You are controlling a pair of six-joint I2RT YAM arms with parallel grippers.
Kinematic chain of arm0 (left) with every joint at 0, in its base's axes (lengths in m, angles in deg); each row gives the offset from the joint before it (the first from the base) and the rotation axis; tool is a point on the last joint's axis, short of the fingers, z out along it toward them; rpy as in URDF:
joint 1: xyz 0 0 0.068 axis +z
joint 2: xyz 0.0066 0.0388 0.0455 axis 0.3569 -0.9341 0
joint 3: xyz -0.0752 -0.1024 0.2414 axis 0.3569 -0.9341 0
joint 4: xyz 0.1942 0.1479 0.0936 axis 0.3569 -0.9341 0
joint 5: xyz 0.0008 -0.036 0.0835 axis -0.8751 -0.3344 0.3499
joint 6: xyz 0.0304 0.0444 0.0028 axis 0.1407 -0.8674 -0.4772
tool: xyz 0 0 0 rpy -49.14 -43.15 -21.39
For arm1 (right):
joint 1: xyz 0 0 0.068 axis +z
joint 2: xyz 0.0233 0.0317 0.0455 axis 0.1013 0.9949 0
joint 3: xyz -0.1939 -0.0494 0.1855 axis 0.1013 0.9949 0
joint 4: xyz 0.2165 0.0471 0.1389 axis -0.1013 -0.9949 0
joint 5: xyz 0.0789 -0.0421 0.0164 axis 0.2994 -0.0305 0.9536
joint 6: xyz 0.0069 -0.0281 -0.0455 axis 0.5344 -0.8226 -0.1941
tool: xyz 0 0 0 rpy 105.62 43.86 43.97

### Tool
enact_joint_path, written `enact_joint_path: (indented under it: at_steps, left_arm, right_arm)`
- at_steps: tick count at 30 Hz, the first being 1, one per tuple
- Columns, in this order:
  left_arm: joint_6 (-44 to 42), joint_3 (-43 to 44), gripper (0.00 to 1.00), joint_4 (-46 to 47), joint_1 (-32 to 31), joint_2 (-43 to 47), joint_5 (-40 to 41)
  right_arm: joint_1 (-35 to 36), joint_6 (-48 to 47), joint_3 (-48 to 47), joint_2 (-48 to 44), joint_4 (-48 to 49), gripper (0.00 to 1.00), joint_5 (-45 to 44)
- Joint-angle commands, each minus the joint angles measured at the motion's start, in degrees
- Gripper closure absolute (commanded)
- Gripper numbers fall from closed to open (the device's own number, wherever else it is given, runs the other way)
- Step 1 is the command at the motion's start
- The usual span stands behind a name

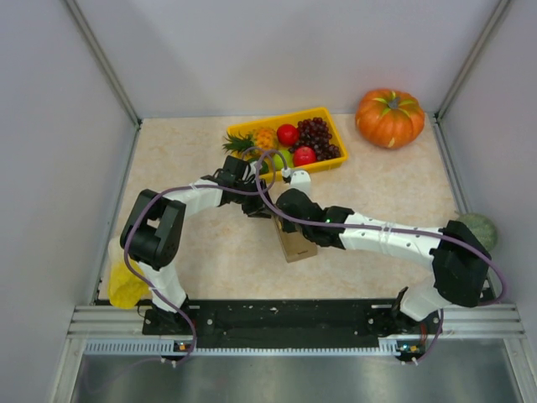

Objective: Unpack the express box

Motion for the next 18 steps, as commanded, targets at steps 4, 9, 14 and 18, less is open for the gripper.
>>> enact_joint_path:
  at_steps: [4,9,14,18]
  left_arm:
    - [-2.4,-2.9,0.62,-3.6,-0.1,-2.5,8.2]
    - [-2.4,-3.0,0.63,-3.6,-0.1,-2.6,8.4]
    - [-2.4,-2.7,0.63,-4.0,-0.1,-3.0,8.5]
    - [-2.4,-2.6,0.64,-4.1,-0.1,-3.2,8.5]
  right_arm:
    - [0.8,0.3,-1.4,1.3,0.3,1.0,0.0]
    - [0.8,-0.1,-1.4,1.3,-0.1,1.0,-0.3]
    - [0.8,-0.6,-0.8,1.1,-0.4,1.0,0.0]
    - [0.9,-1.1,-0.4,0.8,-0.6,1.0,-0.1]
